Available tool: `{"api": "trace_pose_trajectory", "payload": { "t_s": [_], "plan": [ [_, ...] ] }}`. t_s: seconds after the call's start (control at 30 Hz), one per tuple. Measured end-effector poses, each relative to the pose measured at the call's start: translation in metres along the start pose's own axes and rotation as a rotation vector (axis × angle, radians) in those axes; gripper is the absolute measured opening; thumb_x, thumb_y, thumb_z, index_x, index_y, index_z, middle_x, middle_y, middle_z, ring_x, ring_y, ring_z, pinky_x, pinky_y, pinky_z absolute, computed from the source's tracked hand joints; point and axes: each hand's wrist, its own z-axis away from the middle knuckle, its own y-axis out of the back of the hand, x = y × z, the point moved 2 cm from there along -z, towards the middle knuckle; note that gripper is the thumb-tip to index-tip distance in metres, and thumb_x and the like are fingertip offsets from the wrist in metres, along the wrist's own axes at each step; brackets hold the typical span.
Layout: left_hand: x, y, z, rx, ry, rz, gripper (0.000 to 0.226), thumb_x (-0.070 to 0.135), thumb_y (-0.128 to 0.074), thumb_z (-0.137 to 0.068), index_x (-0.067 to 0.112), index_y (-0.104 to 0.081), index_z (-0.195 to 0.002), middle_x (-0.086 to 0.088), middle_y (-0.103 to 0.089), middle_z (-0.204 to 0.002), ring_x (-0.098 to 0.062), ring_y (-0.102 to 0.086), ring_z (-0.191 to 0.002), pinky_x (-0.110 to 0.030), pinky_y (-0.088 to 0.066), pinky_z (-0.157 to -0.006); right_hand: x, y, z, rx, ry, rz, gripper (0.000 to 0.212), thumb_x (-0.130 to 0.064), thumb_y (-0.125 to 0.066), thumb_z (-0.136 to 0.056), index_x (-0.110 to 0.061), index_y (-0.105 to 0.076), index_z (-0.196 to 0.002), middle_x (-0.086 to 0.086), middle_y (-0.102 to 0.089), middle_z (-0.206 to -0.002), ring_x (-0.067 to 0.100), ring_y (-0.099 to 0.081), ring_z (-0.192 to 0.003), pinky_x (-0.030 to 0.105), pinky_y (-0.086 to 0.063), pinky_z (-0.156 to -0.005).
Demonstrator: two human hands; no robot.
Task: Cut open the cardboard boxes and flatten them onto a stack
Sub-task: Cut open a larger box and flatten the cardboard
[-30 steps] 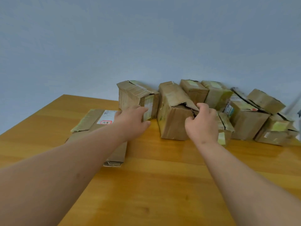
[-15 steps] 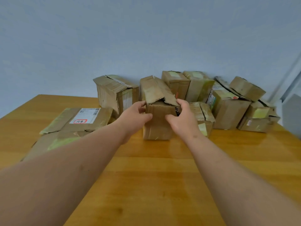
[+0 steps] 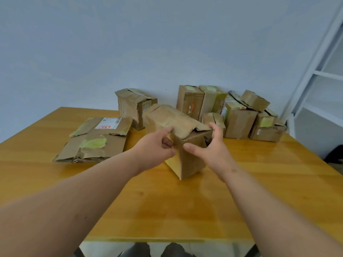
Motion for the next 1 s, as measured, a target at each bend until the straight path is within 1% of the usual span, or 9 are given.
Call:
{"api": "trace_pose_trajectory", "payload": {
  "t_s": [0.1,0.33,0.43,0.57,0.63,0.73,0.8,0.87,1.0],
  "plan": [
    [-0.001,-0.008,0.015,-0.046,0.001,-0.023,0.072,0.016,-0.058,-0.095,0.033,-0.021,-0.155,0.011,-0.061,-0.119,-0.004,-0.06,-0.104,-0.022,-0.051,-0.085,0.005,-0.005,0.017,0.038,0.025,0.122,0.135,-0.064,-0.089,-0.046,-0.044,-0.003,-0.149,-0.003,-0.026,-0.158,0.021,-0.03,-0.142,0.046,-0.036,-0.111],
    [-0.009,0.009,0.029,0.092,0.038,0.015,0.076,0.018,-0.063,-0.094,0.039,-0.021,-0.154,0.008,-0.044,-0.142,-0.013,-0.049,-0.123,-0.033,-0.046,-0.095,0.009,0.005,0.031,0.106,-0.042,0.077,0.118,-0.044,-0.088,-0.062,-0.038,-0.009,-0.149,0.0,-0.034,-0.148,0.023,-0.04,-0.131,0.044,-0.041,-0.106],
    [-0.022,0.028,0.028,0.274,0.114,0.041,0.083,0.028,-0.067,-0.09,0.037,-0.016,-0.155,0.0,-0.029,-0.156,-0.025,-0.038,-0.135,-0.047,-0.04,-0.106,0.004,0.015,0.035,0.011,-0.124,-0.102,0.108,-0.038,-0.087,-0.064,-0.041,-0.014,-0.144,0.001,-0.045,-0.134,0.022,-0.05,-0.115,0.039,-0.048,-0.089],
    [-0.039,0.037,0.033,0.235,0.289,0.22,0.09,0.055,-0.066,-0.086,0.043,-0.008,-0.154,-0.004,-0.031,-0.156,-0.032,-0.038,-0.137,-0.05,-0.032,-0.112,-0.003,0.02,0.04,-0.047,-0.235,-0.343,0.075,-0.025,-0.076,-0.079,-0.036,-0.028,-0.136,0.0,-0.054,-0.089,0.006,-0.051,-0.054,0.018,-0.035,-0.04],
    [-0.043,0.039,0.038,0.181,0.362,0.259,0.091,0.065,-0.067,-0.078,0.047,-0.017,-0.151,-0.004,-0.042,-0.148,-0.031,-0.048,-0.125,-0.05,-0.037,-0.109,-0.004,0.021,0.041,-0.049,-0.277,-0.373,0.063,-0.03,-0.072,-0.083,-0.031,-0.036,-0.135,0.003,-0.057,-0.09,0.003,-0.042,-0.037,0.02,-0.028,-0.037],
    [-0.044,0.042,0.039,0.188,0.362,0.274,0.081,0.05,-0.069,-0.084,0.042,-0.026,-0.151,0.001,-0.044,-0.148,-0.022,-0.051,-0.116,-0.042,-0.042,-0.104,-0.003,0.022,0.036,-0.022,-0.375,-0.209,0.063,-0.062,-0.061,-0.084,-0.024,-0.049,-0.133,0.005,-0.061,-0.114,0.011,-0.037,-0.051,0.026,-0.029,-0.048],
    [-0.041,0.045,0.037,0.231,0.358,0.237,0.068,0.032,-0.062,-0.094,0.035,-0.028,-0.153,-0.003,-0.044,-0.145,-0.021,-0.052,-0.109,-0.039,-0.047,-0.097,-0.001,0.022,0.033,0.022,-0.459,-0.008,0.072,-0.074,-0.047,-0.084,-0.014,-0.057,-0.123,0.005,-0.06,-0.096,0.016,-0.033,-0.058,0.03,-0.03,-0.051],
    [-0.035,0.048,0.033,0.262,0.348,0.181,0.065,0.026,-0.059,-0.094,0.032,-0.031,-0.152,-0.005,-0.046,-0.14,-0.023,-0.055,-0.104,-0.042,-0.054,-0.09,0.0,0.023,0.032,0.053,-0.478,0.026,0.065,-0.07,-0.044,-0.089,-0.011,-0.06,-0.111,0.0,-0.047,-0.073,0.017,-0.033,-0.057,0.029,-0.029,-0.051],
    [-0.023,0.059,0.033,0.14,0.305,0.154,0.074,0.034,-0.075,-0.083,0.041,-0.037,-0.146,-0.002,-0.052,-0.128,-0.024,-0.058,-0.105,-0.042,-0.053,-0.094,0.005,0.027,0.031,0.055,-0.505,-0.249,0.038,-0.047,-0.06,-0.09,-0.015,-0.06,-0.111,0.001,-0.053,-0.071,0.013,-0.031,-0.046,0.024,-0.023,-0.041]
  ]
}}
